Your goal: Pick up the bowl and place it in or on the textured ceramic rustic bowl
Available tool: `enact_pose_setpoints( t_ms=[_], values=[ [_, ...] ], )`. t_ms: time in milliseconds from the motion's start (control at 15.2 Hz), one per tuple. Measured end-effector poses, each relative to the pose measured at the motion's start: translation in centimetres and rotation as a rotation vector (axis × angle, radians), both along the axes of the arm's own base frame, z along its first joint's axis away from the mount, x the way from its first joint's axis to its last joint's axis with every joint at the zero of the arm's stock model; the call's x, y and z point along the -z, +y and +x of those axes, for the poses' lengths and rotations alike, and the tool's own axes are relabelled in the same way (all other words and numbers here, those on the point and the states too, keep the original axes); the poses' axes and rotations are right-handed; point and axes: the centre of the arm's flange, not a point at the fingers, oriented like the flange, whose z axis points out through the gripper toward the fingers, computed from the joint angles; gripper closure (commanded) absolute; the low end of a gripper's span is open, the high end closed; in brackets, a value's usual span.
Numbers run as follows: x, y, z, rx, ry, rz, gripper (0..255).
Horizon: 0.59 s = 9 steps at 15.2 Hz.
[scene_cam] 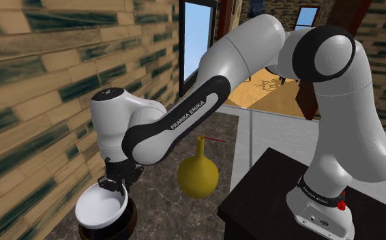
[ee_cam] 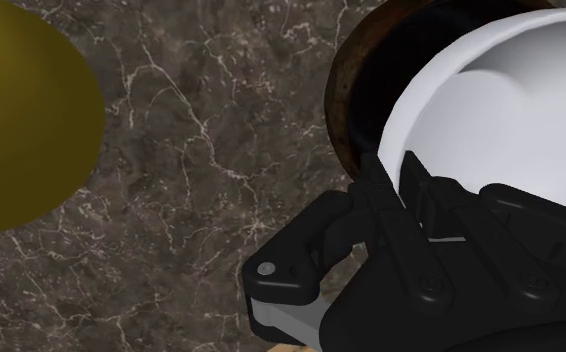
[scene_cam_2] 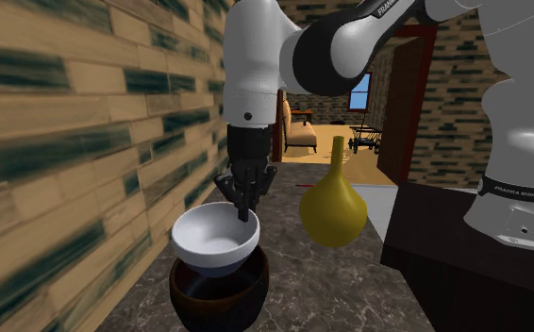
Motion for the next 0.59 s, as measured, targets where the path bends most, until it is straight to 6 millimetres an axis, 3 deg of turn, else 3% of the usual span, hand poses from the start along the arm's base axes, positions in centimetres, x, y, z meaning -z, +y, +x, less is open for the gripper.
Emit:
enact_pose_setpoints(
  t_ms=[396, 462, 594],
  values=[
    [0.22, -0.02, -0.04, 0.000, 0.000, 0.000, 255],
    [0.23, -0.02, -0.04, 0.000, 0.000, 0.000, 0],
    [0.21, -0.02, -0.04, 0.000, -0.001, 0.001, 0]
  ],
)
